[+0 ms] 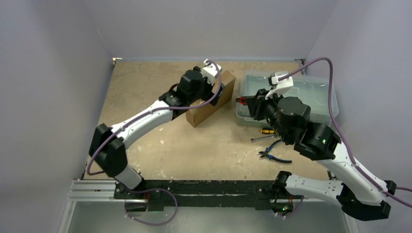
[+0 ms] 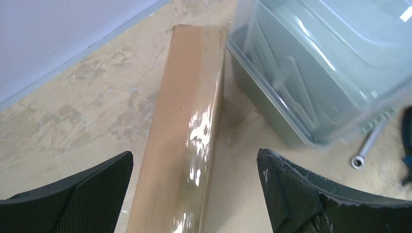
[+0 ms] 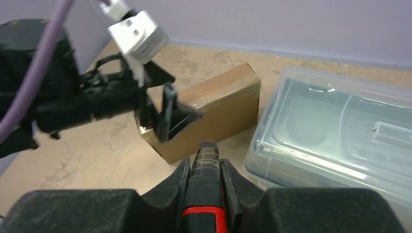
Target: Unpack the express box
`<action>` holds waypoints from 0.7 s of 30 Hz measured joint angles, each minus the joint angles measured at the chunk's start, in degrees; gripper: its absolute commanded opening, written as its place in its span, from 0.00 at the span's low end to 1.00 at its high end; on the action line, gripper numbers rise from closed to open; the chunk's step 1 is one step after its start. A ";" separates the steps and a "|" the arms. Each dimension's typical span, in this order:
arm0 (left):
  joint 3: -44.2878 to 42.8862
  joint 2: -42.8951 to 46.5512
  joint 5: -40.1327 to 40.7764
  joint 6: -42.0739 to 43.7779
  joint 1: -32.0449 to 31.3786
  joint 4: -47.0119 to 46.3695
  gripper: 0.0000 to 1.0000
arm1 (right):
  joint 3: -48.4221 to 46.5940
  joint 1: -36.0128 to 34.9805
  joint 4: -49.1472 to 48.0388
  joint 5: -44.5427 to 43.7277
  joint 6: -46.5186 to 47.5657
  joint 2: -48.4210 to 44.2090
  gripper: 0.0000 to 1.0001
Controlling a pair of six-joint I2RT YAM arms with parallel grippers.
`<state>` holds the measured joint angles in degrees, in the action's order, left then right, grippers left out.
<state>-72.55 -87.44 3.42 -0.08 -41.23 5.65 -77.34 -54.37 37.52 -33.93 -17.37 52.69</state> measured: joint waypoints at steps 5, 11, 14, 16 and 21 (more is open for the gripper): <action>-15.98 -12.81 -0.81 -1.51 2.12 3.63 0.88 | 0.00 0.00 0.57 -1.57 -0.26 -2.03 0.00; -30.60 -24.00 -3.96 -1.84 4.46 7.80 0.90 | -0.22 0.00 2.19 -5.44 -1.75 -5.75 0.00; -32.13 -26.80 -5.81 -1.79 4.50 8.35 0.99 | -1.11 0.00 2.89 -7.34 -2.21 -7.04 0.00; -33.14 -28.63 -7.06 -1.99 4.44 8.98 0.99 | -1.88 0.00 3.45 -8.17 -2.38 -7.56 0.00; -35.30 -32.39 -9.03 -2.71 3.93 8.66 0.99 | -2.47 0.00 4.72 -8.85 -2.84 -8.07 0.00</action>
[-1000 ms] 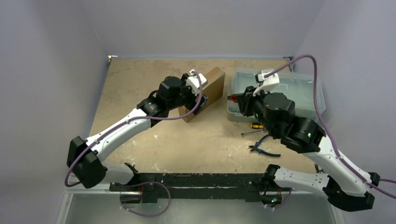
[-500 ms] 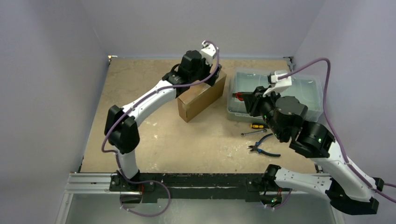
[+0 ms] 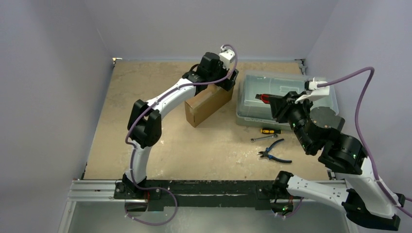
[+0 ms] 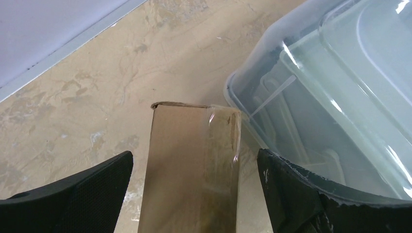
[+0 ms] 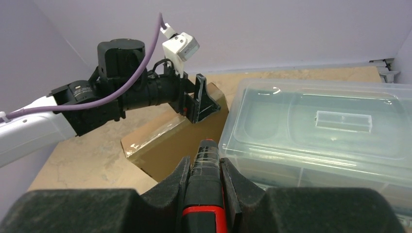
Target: Unpack the express box
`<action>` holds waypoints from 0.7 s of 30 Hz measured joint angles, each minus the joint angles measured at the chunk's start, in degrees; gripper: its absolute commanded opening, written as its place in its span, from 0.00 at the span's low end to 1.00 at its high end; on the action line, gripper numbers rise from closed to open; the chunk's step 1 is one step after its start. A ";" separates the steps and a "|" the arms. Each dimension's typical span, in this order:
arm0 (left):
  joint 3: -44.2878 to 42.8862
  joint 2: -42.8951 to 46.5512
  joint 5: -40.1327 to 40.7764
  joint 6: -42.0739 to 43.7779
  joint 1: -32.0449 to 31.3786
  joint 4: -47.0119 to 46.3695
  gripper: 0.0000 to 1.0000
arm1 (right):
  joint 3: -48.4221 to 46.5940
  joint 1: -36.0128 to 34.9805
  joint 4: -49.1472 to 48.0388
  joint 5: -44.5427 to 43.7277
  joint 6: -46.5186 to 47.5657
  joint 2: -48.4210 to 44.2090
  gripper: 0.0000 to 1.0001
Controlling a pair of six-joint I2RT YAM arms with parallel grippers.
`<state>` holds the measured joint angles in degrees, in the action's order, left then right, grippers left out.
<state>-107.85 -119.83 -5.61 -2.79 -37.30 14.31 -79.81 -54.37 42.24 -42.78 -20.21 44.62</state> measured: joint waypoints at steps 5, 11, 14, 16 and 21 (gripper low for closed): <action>-1.51 -2.32 1.86 -0.20 -0.35 0.00 0.82 | 0.00 0.00 0.70 0.22 -0.37 0.04 0.00; -1.88 -3.08 3.06 0.81 -0.39 0.28 0.54 | 0.00 0.00 0.68 0.31 -0.39 0.37 0.00; -1.88 -3.08 2.49 2.05 -0.39 0.35 0.47 | 0.00 0.00 0.63 0.33 -0.39 0.74 0.00; -1.66 -2.99 1.86 2.89 -0.39 0.28 0.45 | 0.00 0.00 0.63 0.35 -0.39 1.05 0.00; 5.11 1.81 0.85 4.98 -0.39 -0.94 0.46 | 0.02 0.00 0.48 0.33 -0.37 1.97 0.00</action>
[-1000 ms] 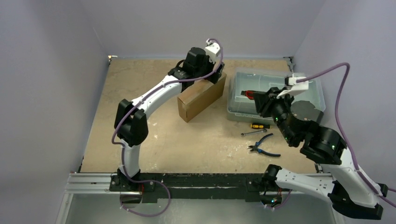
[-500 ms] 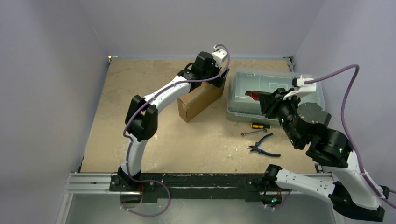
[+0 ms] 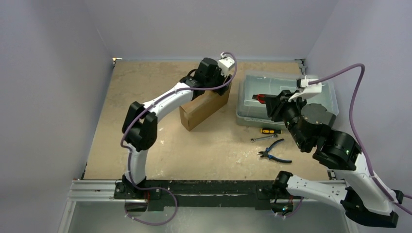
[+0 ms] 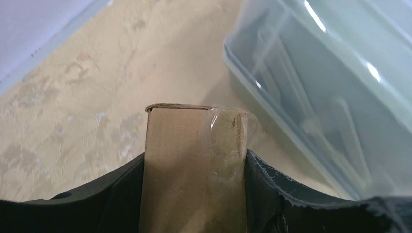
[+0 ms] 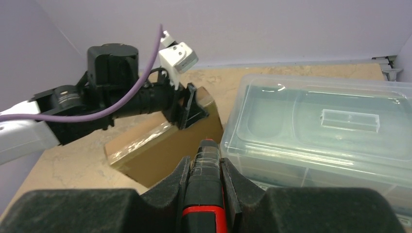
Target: Unpack the express box
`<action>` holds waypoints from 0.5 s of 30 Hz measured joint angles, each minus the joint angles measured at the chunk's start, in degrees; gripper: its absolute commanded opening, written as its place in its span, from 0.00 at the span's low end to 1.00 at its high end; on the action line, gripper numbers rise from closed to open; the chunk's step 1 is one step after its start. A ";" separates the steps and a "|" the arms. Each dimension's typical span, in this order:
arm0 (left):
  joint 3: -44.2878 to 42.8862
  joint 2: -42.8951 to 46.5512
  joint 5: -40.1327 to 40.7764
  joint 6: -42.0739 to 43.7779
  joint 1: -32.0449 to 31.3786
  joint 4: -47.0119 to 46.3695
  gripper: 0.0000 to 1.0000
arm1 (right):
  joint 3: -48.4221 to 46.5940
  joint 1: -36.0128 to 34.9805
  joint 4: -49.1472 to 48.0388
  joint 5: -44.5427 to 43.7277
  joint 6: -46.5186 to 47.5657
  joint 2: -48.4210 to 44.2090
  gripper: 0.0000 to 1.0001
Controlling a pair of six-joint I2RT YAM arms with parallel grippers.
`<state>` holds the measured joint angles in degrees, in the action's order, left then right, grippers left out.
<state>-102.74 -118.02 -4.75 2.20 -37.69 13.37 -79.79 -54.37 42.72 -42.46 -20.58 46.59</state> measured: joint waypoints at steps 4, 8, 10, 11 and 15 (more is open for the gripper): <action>9.03 8.24 -1.62 1.66 0.00 1.16 0.46 | 0.35 0.00 -1.22 0.00 0.00 1.09 0.00; 22.97 22.60 -7.08 4.37 0.00 1.14 0.47 | 0.83 0.02 -3.02 1.18 -0.26 3.37 0.00; 30.27 30.49 -9.53 5.90 -0.22 -0.11 0.47 | 2.16 0.00 -4.90 2.69 -0.55 4.15 0.00; 33.51 34.10 -10.40 6.49 -0.37 -0.57 0.48 | 2.93 0.00 -5.60 3.32 -0.79 4.42 0.00; 48.24 49.24 -12.20 8.44 -1.77 -4.63 0.48 | 7.28 0.00 -9.16 7.41 -1.36 6.01 0.00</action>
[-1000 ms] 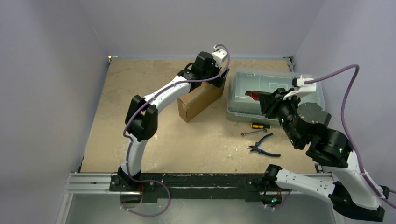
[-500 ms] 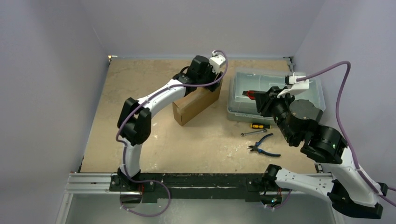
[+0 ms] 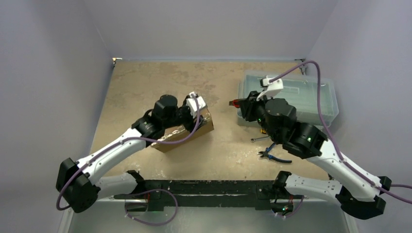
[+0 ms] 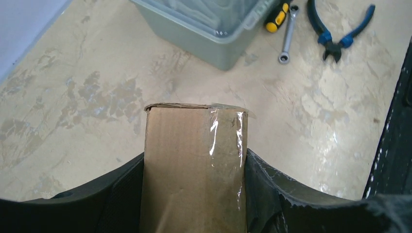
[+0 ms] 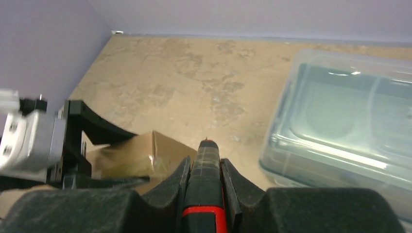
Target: Unpack the express box
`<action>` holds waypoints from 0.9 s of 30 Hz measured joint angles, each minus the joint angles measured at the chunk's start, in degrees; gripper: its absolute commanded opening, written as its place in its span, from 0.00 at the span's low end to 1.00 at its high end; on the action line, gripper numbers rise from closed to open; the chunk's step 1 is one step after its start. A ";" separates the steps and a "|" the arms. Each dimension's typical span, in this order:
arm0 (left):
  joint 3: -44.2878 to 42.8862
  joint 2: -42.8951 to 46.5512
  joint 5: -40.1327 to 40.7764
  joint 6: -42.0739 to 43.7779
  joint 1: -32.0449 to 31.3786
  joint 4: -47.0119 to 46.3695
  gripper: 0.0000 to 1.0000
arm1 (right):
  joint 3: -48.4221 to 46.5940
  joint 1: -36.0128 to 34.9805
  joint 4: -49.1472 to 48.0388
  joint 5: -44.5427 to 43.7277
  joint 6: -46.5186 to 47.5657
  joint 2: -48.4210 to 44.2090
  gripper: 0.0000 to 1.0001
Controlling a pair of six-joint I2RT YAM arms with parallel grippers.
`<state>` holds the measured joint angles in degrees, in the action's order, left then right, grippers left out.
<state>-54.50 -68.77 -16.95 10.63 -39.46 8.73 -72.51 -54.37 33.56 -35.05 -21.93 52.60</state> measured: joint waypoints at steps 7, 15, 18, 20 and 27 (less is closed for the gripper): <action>11.26 6.43 4.39 5.05 -2.54 -4.76 0.47 | 5.70 -5.55 -7.76 2.69 -0.24 3.52 0.00; 11.89 5.16 7.08 7.19 -2.99 -5.60 0.47 | 8.50 -9.07 -12.22 2.64 -2.10 5.75 0.00; 12.37 5.11 7.34 7.45 -2.99 -6.29 0.47 | 8.96 -9.29 -13.29 2.56 -2.14 6.19 0.00; 12.63 5.11 7.43 7.48 -2.99 -6.78 0.46 | 9.01 -9.29 -14.34 2.51 -2.12 6.67 0.00; 13.16 5.14 7.61 7.50 -2.99 -7.69 0.46 | 9.05 -9.29 -16.35 1.22 -2.12 8.83 0.00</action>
<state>-41.34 -63.64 -9.34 18.13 -42.46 1.04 -63.46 -63.66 17.21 -33.82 -24.05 61.43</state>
